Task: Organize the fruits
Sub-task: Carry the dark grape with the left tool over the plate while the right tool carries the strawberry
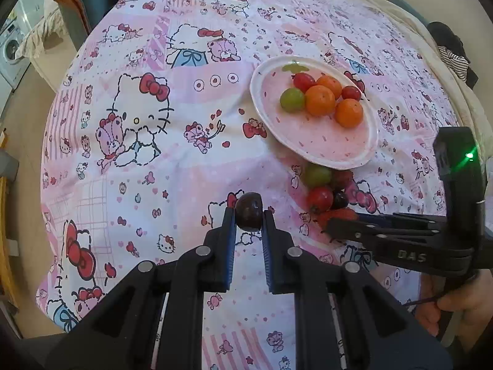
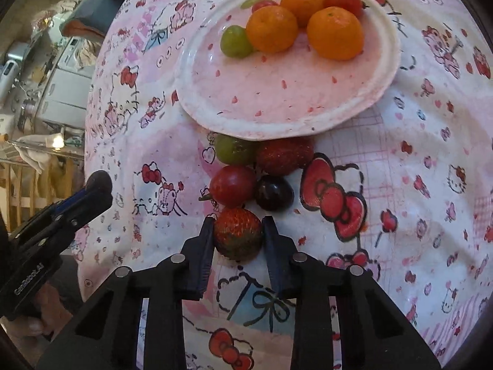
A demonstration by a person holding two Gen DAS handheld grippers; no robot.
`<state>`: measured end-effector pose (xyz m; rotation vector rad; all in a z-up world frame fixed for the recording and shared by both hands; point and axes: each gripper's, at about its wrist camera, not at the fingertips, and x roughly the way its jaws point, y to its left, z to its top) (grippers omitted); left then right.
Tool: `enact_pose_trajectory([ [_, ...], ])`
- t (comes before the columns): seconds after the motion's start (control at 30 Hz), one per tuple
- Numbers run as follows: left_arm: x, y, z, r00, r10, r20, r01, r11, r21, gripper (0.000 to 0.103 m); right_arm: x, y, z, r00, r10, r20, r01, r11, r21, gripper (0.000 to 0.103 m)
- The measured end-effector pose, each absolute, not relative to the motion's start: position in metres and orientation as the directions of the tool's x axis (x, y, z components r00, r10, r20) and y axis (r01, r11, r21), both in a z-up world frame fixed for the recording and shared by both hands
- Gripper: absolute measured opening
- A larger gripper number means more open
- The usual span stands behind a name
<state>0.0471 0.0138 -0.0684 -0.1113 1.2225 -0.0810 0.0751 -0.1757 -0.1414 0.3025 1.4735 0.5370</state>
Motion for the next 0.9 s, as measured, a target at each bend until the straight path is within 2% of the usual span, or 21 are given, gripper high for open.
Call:
enact_pose_trajectory([
  [0.2,0.046,0.013,-0.067,0.362,-0.096,-0.927,0.002,0.995,-0.102,0.013,0.067,-0.191,-0.119,0.047,0.584,-0.81,-0.147,0.806,0.573,0.032],
  [0.5,0.045,0.004,-0.032,0.488,-0.063,-0.871,0.051,0.998,-0.043,0.013,0.069,-0.249,-0.051,0.264,0.719,-0.643,-0.13,0.687,0.715,0.032],
  [0.7,0.052,0.0,0.007,0.587,-0.16,-0.794,0.111,0.987,-0.117,0.013,0.084,-0.287,-0.022,0.389,0.753,-0.53,-0.122,0.613,0.781,0.032],
  [0.9,0.08,-0.011,0.007,0.576,-0.155,-0.803,0.127,0.987,-0.1,0.013,0.115,-0.293,-0.018,0.402,0.749,-0.527,-0.106,0.61,0.785,0.032],
])
